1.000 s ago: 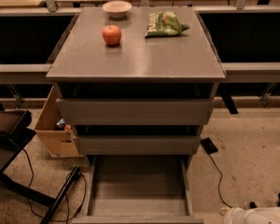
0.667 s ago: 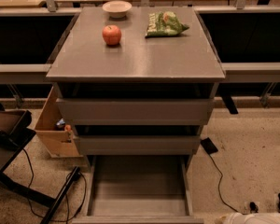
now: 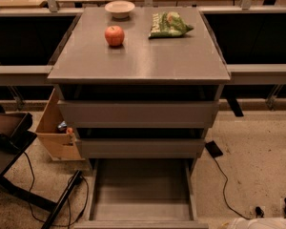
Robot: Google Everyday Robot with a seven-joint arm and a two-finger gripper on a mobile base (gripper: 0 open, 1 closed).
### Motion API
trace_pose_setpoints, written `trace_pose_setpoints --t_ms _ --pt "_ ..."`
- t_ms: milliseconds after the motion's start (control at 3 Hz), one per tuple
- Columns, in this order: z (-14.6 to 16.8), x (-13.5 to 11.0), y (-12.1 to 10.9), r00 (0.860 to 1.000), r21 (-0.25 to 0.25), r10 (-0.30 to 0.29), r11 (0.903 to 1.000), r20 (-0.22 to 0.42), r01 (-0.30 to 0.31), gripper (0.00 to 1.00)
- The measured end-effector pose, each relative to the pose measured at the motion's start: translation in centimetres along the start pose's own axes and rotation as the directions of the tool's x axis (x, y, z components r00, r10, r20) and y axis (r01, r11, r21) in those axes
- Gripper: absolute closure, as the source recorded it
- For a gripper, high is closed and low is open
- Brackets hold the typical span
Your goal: Close bottom drawer
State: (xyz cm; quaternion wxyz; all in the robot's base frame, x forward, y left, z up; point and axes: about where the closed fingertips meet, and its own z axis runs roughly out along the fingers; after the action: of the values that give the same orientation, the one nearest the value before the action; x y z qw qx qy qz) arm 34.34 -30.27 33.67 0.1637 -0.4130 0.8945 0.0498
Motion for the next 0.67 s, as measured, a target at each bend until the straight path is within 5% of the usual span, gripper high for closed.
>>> trace_pose_setpoints --t_ms 667 --pt "10.1 -2.3 1.2 0.994 -0.095 0.059 0.9942 0.087 -0.051 1.00"
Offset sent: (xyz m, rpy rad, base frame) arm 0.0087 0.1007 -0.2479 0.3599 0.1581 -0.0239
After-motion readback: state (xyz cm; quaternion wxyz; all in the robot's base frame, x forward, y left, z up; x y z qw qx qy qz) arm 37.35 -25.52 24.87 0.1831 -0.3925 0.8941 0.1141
